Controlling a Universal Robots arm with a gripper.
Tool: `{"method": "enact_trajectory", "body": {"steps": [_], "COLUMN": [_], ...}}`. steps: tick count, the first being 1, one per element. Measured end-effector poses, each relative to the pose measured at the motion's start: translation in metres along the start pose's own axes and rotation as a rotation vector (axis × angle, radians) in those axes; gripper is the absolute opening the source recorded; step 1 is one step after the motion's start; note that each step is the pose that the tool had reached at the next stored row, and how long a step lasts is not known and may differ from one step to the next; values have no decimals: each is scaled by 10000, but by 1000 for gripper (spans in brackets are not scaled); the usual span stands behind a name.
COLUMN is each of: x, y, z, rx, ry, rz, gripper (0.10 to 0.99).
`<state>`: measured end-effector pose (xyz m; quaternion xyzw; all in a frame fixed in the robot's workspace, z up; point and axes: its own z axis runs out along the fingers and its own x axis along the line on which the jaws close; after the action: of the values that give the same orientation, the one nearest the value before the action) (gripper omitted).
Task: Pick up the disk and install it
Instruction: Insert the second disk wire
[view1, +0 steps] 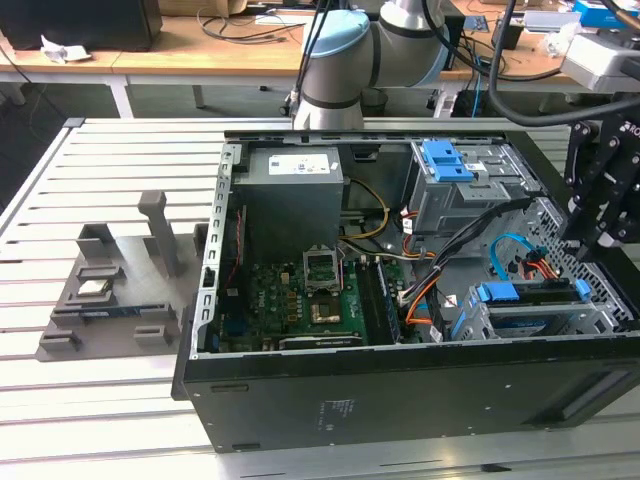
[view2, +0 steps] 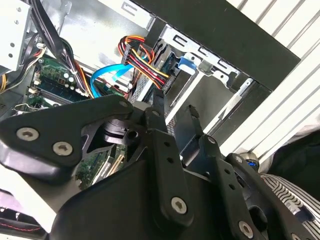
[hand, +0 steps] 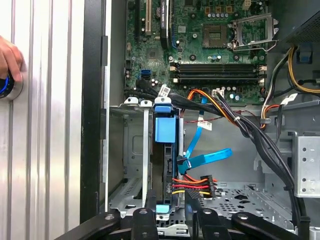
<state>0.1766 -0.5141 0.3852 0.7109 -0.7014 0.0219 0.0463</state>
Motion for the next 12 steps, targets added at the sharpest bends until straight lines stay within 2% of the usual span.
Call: {"method": "enact_trajectory", "body": {"steps": [1, 2, 12], "x": [-1, -2, -11], "y": [60, 92, 240], "z": [7, 12, 87], "rx": [8, 12, 62], "ry": [-8, -8, 0], "rz": [-84, -120, -646], "gripper": [361, 361, 361]}}
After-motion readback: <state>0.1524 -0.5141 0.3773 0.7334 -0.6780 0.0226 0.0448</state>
